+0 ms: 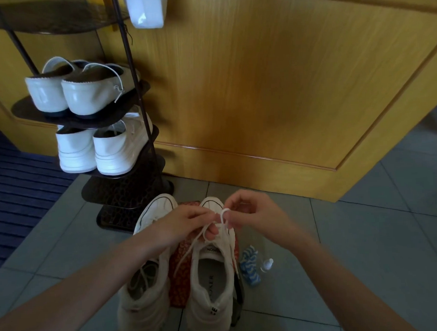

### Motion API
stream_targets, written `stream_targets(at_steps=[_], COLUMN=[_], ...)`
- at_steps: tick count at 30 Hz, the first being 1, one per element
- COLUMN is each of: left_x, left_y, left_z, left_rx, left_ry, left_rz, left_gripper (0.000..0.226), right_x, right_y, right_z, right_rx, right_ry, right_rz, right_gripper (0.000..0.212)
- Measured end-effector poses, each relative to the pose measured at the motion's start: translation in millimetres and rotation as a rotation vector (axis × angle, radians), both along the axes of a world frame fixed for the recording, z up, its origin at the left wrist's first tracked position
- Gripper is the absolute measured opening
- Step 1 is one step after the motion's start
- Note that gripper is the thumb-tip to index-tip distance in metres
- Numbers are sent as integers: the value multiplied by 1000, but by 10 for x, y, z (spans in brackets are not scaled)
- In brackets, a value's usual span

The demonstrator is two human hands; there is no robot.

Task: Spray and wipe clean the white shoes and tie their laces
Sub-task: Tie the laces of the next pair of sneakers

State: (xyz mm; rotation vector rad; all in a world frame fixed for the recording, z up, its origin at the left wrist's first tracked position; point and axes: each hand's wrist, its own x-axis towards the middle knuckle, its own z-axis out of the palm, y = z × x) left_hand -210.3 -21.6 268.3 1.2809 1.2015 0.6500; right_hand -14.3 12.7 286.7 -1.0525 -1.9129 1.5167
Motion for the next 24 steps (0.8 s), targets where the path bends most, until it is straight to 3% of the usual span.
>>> stream_targets(at_steps=[7,12,24], left_x=[13,43,-7], left_y=[-4,32,50], left_z=[-17,-42,8], left_rx=[69,72,-41], left_ry=[-3,-13,-47], left_rz=[-89,-27,-83], left_gripper=[19,20,30], right_x=[-222,-136,-66], right_y=[32,102,111], right_z=[-62,-170,-125], right_rx=[-98,149,197], right_ry=[177,-57,-210], right_rz=[-183,-200,72], right_gripper=[24,7,6])
